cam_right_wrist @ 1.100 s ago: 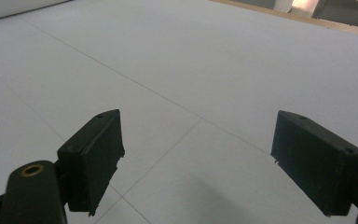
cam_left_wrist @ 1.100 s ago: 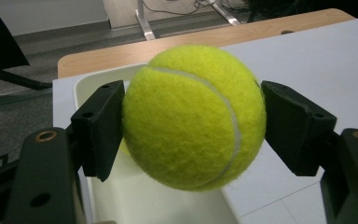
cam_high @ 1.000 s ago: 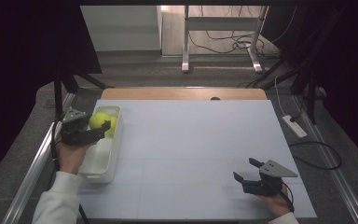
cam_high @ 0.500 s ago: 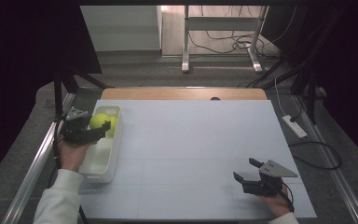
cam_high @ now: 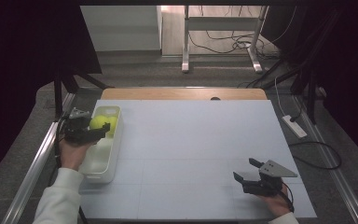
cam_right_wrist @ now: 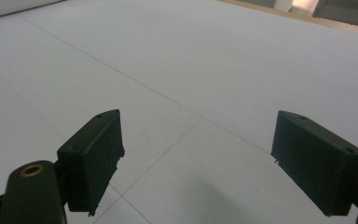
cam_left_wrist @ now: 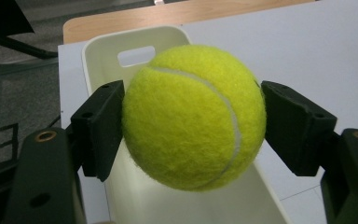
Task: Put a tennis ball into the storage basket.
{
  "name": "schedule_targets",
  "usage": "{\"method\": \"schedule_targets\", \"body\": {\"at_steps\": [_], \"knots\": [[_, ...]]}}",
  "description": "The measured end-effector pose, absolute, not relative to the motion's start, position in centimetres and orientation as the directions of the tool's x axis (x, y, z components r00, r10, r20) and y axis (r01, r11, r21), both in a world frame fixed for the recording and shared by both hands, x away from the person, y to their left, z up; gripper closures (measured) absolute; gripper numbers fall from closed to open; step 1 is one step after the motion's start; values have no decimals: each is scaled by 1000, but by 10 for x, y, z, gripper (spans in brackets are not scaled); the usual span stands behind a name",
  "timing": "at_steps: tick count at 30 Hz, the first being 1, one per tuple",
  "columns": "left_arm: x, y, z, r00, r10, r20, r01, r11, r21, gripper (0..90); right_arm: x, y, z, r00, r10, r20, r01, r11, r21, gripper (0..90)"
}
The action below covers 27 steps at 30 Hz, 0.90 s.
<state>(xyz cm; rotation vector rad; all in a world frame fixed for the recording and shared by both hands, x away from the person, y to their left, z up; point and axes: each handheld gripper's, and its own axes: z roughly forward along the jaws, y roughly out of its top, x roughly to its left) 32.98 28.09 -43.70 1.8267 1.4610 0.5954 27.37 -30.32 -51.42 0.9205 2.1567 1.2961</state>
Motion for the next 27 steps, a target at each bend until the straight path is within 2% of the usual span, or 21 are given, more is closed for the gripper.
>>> {"method": "schedule_targets", "body": {"at_steps": [14,27], "knots": [[339,282,-448,235,968,-93,723,-109,683,262,274,-303,-514,-672,740,-45,307,333,891,160],[339,282,-451,241,966,-95,729,-116,674,261,274,-303,-514,-671,740,-46,308,334,891,160]]}}
